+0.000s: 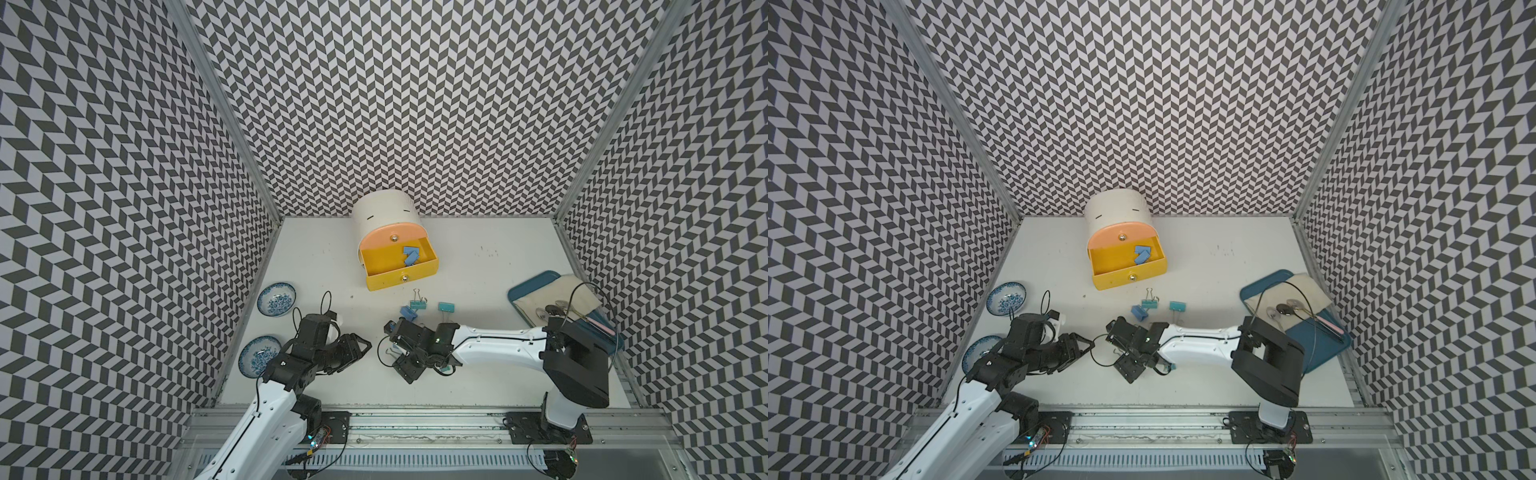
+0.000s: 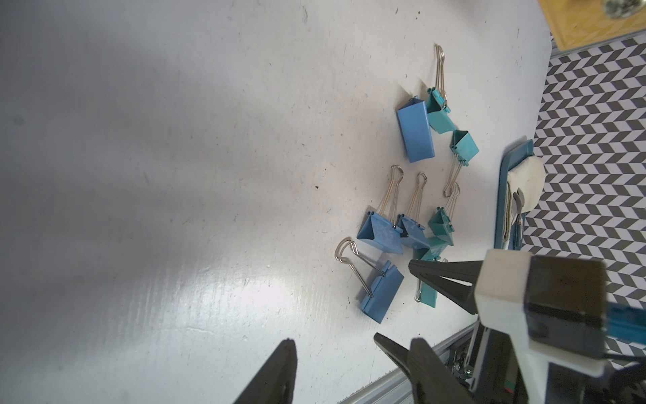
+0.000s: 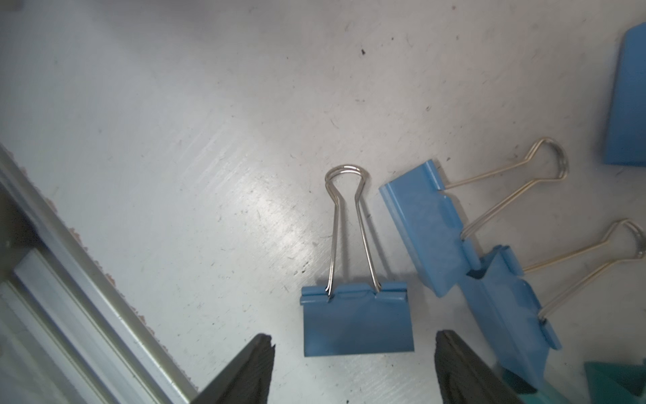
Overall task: Put the binder clips in the drawer according to color
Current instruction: Pick up the binder clip at the center of the board.
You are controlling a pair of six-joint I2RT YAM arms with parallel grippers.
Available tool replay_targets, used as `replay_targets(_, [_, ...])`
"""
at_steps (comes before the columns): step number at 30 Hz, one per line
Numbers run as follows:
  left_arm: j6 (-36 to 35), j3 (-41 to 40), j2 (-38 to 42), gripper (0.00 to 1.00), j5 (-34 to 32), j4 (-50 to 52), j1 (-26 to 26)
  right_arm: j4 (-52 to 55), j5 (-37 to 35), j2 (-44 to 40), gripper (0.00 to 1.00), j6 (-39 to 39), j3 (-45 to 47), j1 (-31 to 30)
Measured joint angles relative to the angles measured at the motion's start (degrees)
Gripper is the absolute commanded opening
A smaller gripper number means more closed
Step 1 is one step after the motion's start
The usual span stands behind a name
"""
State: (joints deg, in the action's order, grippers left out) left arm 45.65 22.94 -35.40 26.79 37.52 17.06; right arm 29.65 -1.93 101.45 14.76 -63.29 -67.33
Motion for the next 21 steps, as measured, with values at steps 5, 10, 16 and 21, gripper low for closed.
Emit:
replay_targets(5, [0.3,0.0,0.6,0.56,0.0,0.3,-0.5,0.2,-0.3,1.7,0.75,-0.4,-1.1,-0.2])
replay_targets(10, [0.4,0.0,1.0,0.56,0.0,0.4,-0.9,0.3,-1.3,3.4,0.72,-0.5,-2.3,-0.4])
replay_targets(16, [0.5,0.0,1.4,0.56,0.1,0.5,-1.4,0.9,-2.8,4.5,0.68,-0.4,-2.6,-0.5])
replay_targets(21, [0.5,-0.7,1.4,0.56,0.1,0.5,-1.6,1.3,-3.6,4.7,0.64,-0.4,-2.7,-0.5])
